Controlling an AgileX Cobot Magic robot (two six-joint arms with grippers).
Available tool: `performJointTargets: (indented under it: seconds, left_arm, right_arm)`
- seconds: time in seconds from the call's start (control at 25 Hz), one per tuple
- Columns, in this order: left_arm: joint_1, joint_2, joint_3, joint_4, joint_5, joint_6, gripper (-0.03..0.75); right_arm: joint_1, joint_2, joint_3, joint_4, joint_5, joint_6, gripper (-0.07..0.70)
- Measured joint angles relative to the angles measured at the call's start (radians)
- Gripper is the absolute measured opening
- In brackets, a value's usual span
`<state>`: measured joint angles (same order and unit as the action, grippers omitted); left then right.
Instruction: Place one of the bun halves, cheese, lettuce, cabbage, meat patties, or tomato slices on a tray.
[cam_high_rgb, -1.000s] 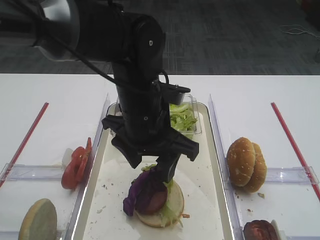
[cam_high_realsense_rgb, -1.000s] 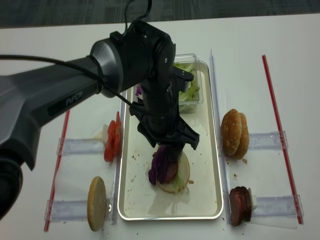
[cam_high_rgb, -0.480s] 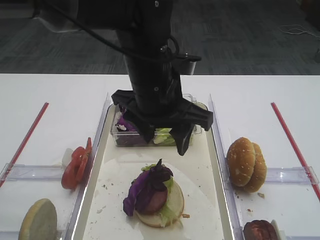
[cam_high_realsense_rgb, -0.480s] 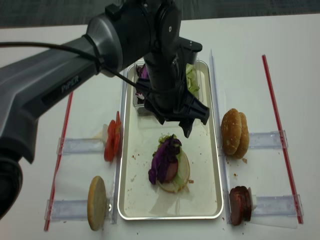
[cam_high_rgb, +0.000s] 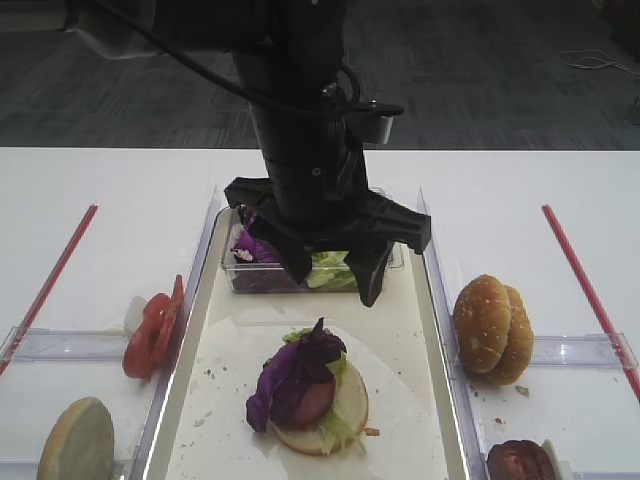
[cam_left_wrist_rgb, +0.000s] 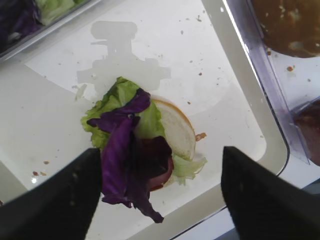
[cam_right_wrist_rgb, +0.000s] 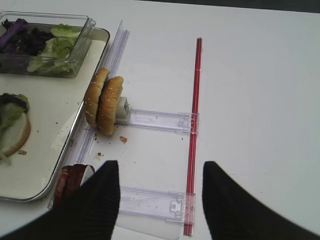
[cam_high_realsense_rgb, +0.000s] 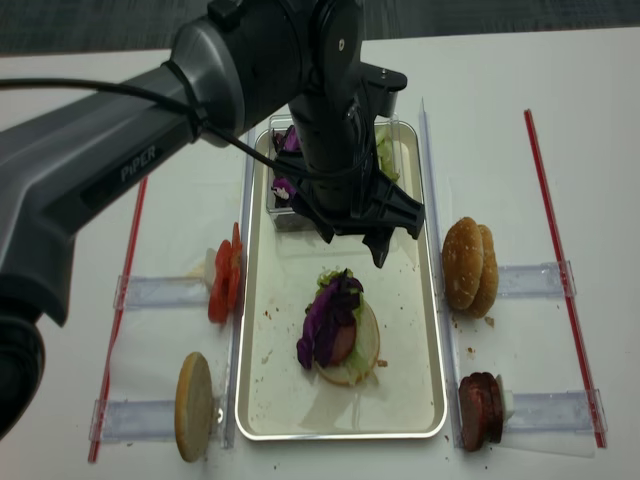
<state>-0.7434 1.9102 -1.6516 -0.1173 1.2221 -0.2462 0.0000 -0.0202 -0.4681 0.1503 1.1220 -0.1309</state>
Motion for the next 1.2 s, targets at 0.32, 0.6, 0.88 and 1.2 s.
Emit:
performJointTargets:
  seconds: [0.32, 0.6, 0.88, 1.2]
  left_arm:
    - [0.008, -0.020, 0.000, 0.000, 0.002, -0.004, 0.502]
    - [0.076, -0.063, 0.000, 0.003, 0.004, -0.006, 0.502]
    - [0.167, -0.098, 0.000, 0.020, 0.007, -0.007, 0.502]
    - [0.270, -0.101, 0.000, 0.056, 0.009, -0.007, 0.502]
  right_arm:
    - [0.000, 0.000, 0.000, 0.000, 0.000, 0.000, 0.387]
    - [0.000, 0.000, 0.000, 0.000, 0.000, 0.004, 0.387]
    - [0.000, 0.000, 0.000, 0.000, 0.000, 0.006, 0.387]
    - [0.000, 0.000, 0.000, 0.000, 0.000, 0.006, 0.387]
